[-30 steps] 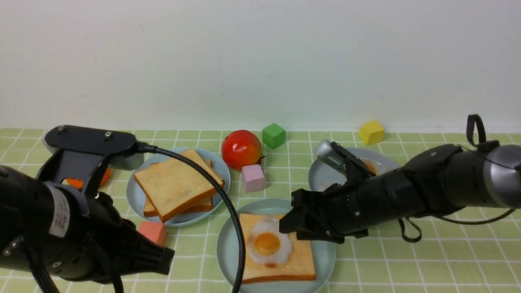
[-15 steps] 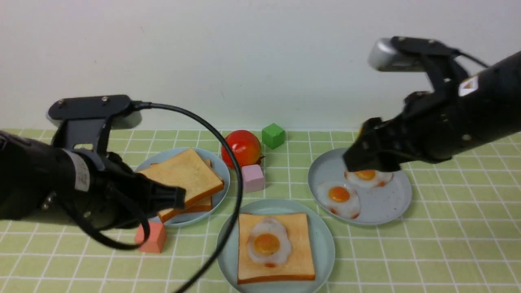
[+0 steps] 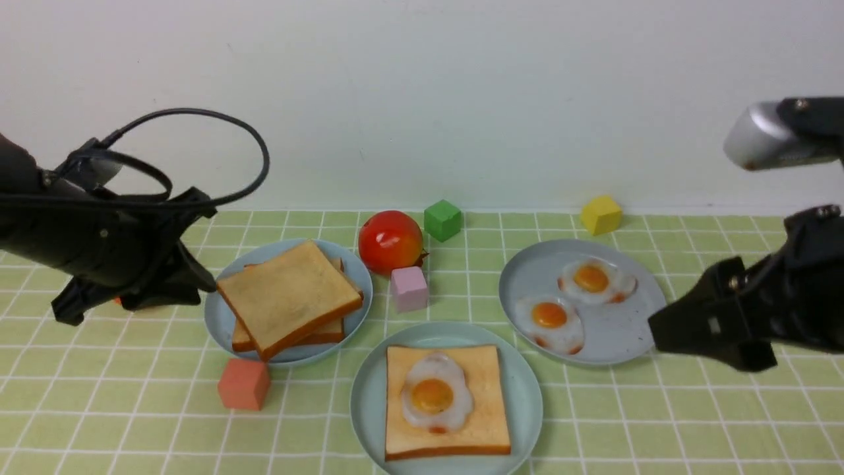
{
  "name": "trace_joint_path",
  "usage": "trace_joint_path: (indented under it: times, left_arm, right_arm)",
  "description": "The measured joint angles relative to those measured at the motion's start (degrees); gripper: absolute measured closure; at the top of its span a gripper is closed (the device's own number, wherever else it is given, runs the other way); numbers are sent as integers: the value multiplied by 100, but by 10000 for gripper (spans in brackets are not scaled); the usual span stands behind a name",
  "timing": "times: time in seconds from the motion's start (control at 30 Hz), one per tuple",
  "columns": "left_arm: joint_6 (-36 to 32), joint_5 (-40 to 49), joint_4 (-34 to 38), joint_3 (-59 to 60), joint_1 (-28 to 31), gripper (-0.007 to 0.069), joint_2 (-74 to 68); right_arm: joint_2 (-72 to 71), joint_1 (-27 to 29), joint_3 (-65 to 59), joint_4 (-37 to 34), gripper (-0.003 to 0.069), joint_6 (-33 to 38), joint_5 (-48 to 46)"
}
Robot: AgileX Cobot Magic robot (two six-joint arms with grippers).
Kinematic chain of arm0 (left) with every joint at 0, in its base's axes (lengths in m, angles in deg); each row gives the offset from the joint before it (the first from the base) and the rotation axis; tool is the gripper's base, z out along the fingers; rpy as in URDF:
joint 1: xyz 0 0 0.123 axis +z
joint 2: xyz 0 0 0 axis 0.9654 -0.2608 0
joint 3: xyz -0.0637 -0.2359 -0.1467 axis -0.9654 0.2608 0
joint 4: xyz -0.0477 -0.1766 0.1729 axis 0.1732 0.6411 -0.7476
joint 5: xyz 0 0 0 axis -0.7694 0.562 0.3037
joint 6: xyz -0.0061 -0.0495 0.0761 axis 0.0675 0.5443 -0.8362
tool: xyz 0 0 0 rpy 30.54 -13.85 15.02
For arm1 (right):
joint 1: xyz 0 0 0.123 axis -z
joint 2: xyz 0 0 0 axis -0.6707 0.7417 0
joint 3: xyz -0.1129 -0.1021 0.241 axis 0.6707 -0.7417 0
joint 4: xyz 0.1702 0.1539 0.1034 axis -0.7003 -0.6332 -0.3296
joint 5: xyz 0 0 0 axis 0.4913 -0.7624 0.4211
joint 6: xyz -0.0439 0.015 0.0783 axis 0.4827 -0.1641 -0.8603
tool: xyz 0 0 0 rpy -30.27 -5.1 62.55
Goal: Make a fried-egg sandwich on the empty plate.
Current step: Use the left arm to grab a slice of bread
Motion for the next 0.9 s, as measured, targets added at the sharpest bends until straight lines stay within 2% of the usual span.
trace_joint_path:
  times: [0.07, 0.13, 0.23, 0.33, 0.57, 0.6, 0.67, 0.77, 0.9]
  left_arm:
    - [-91, 43, 88, -151, 16, 398, -266]
    - [-230, 74, 174, -360, 16, 316, -751]
    - [-262, -67, 237, -445, 16, 267, -1125]
    - [-264, -244, 281, -452, 16, 262, -1344]
    - [-661, -557, 798, -473, 16, 326, -1685]
    - [-941, -603, 985, -487, 16, 366, -1730]
    - [-1032, -615, 1057, -492, 16, 389, -1743]
    - [-1331, -629, 1195, -499, 16, 479, -1774]
    - [-1425, -653, 1215, -504, 16, 559, -1774]
  right_arm:
    - [0, 0, -80, -179, 129, 205, 14]
    - [0, 0, -124, -439, 129, 456, 44]
    - [0, 0, -126, -668, 129, 640, 140]
    - [0, 0, -126, -817, 129, 740, 165]
    - [0, 0, -126, -930, 129, 900, 227]
    - [0, 0, -126, -952, 129, 937, 244]
    - [0, 0, -126, -952, 129, 939, 243]
    - [0, 0, -126, -952, 129, 958, 243]
    - [0, 0, -126, -952, 130, 958, 245]
